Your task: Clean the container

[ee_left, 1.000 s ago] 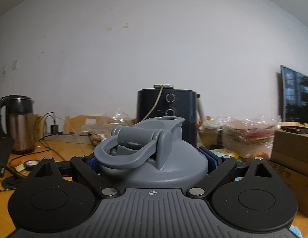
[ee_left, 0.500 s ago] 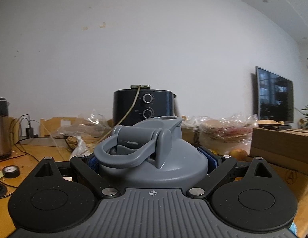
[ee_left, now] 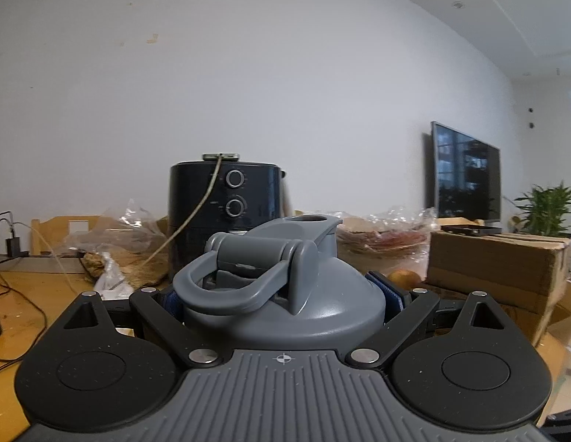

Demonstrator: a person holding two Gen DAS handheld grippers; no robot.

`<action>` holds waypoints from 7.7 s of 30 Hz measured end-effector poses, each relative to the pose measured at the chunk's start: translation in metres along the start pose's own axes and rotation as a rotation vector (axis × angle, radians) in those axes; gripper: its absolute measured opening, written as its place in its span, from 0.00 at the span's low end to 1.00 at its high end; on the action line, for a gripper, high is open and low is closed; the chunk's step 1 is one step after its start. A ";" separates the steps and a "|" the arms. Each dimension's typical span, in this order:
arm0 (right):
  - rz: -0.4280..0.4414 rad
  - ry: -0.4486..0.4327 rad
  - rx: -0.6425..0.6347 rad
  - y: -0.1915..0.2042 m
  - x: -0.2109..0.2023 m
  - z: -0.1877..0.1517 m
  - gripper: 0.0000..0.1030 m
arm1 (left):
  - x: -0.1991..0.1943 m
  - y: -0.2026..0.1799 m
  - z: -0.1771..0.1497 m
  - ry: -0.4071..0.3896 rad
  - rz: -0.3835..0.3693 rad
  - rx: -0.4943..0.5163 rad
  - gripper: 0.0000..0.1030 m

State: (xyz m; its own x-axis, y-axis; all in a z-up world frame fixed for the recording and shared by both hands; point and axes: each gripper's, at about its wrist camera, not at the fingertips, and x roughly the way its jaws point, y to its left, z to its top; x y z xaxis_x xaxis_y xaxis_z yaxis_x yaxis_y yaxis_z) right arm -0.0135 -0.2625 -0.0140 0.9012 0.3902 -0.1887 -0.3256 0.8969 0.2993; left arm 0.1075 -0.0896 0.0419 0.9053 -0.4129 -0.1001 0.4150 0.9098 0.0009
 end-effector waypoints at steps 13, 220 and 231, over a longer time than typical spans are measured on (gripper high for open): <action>0.012 -0.003 -0.001 0.000 0.002 0.001 0.14 | 0.002 0.013 -0.003 -0.006 -0.148 0.012 0.92; 0.005 -0.071 -0.128 0.018 -0.017 0.009 0.11 | 0.015 0.034 -0.008 -0.026 -0.396 0.065 0.93; 0.005 -0.061 -0.111 0.015 -0.016 0.008 0.11 | 0.011 0.032 -0.008 -0.039 -0.349 0.048 1.00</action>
State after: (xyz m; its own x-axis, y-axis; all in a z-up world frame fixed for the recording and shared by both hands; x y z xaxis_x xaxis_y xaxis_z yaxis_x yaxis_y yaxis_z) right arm -0.0303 -0.2567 0.0012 0.9143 0.3840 -0.1290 -0.3565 0.9139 0.1940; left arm 0.1298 -0.0643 0.0331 0.7107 -0.7005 -0.0646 0.7028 0.7111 0.0205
